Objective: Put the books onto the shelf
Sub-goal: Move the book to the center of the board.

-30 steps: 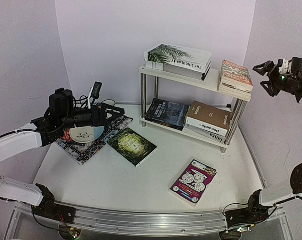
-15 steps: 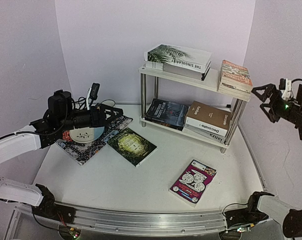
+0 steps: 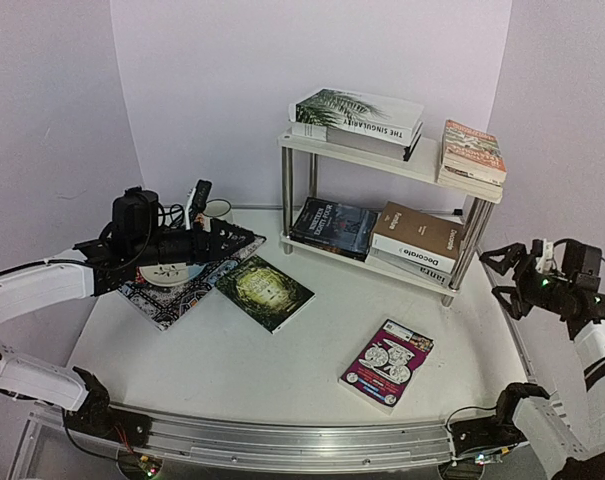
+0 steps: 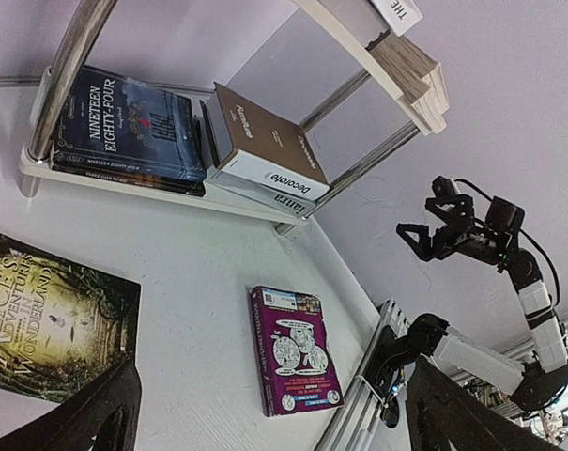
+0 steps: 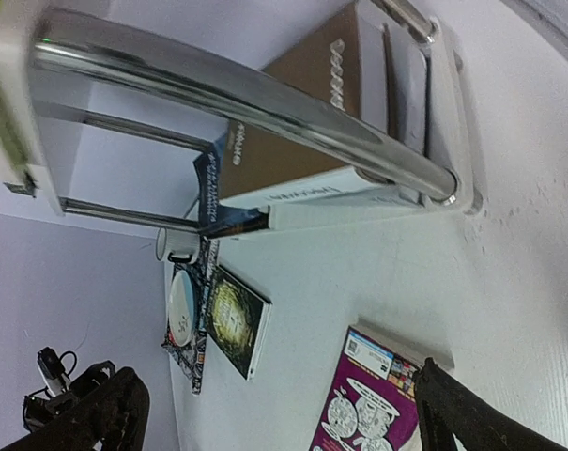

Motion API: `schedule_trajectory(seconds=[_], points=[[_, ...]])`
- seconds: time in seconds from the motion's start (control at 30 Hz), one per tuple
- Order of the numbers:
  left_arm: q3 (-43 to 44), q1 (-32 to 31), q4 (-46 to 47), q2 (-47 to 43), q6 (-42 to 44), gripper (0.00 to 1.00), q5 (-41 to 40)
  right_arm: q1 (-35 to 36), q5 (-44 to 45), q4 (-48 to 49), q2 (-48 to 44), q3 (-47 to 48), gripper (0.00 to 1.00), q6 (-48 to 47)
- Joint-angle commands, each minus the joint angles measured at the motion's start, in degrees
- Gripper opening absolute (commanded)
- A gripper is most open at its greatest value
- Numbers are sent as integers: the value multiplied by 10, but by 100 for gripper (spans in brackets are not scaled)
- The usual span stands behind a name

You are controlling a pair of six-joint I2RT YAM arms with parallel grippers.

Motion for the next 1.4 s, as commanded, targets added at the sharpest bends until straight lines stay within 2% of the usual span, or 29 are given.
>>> schedule_trajectory(seconds=[0.0,0.6,0.9,1.13,1.37], points=[[10,-3,12,15,-10,99,16,10,-48,7,2,-59,98,19],[34,-61,14,107,-14,99,-9,110,-62,-33,40,-180,98,-47],[43,-80,15,139,-7,99,-13,180,-30,-83,141,-144,98,-116],[34,-89,15,147,-6,99,-29,204,-31,3,136,-203,98,-33],[35,-89,15,149,1,99,-34,252,-4,75,155,-213,98,30]])
